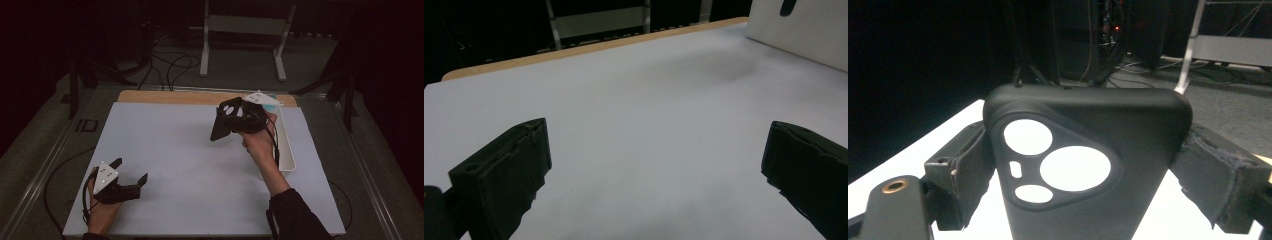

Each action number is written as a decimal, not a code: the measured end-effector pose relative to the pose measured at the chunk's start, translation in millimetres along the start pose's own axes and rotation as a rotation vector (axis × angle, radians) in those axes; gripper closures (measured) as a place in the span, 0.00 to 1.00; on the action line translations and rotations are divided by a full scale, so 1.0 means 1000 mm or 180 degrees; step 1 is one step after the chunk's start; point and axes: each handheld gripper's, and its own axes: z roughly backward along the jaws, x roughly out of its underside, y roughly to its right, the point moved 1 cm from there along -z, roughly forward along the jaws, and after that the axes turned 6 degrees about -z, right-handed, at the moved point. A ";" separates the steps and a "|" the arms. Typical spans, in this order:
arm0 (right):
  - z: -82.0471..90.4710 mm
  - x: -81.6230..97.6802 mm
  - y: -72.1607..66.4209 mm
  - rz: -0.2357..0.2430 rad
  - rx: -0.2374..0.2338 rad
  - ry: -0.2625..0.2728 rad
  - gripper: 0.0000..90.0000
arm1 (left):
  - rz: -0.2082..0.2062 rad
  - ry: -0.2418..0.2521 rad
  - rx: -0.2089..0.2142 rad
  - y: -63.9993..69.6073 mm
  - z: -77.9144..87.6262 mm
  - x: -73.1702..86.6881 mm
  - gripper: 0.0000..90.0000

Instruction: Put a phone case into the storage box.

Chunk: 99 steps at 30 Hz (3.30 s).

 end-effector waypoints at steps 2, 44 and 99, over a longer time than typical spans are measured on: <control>0.000 -0.002 0.002 0.0008 0.0023 0.0003 0.16 | 0.0000 0.0002 -0.0001 0.000 0.000 0.000 0.00; 0.010 -0.034 0.074 -0.0043 0.0822 0.0162 0.16 | -0.0003 0.0004 0.0005 0.001 0.000 0.000 0.00; 0.008 -0.020 0.124 -0.0211 0.1496 -0.0105 0.16 | 0.0005 0.0014 -0.0009 0.001 0.001 0.001 0.00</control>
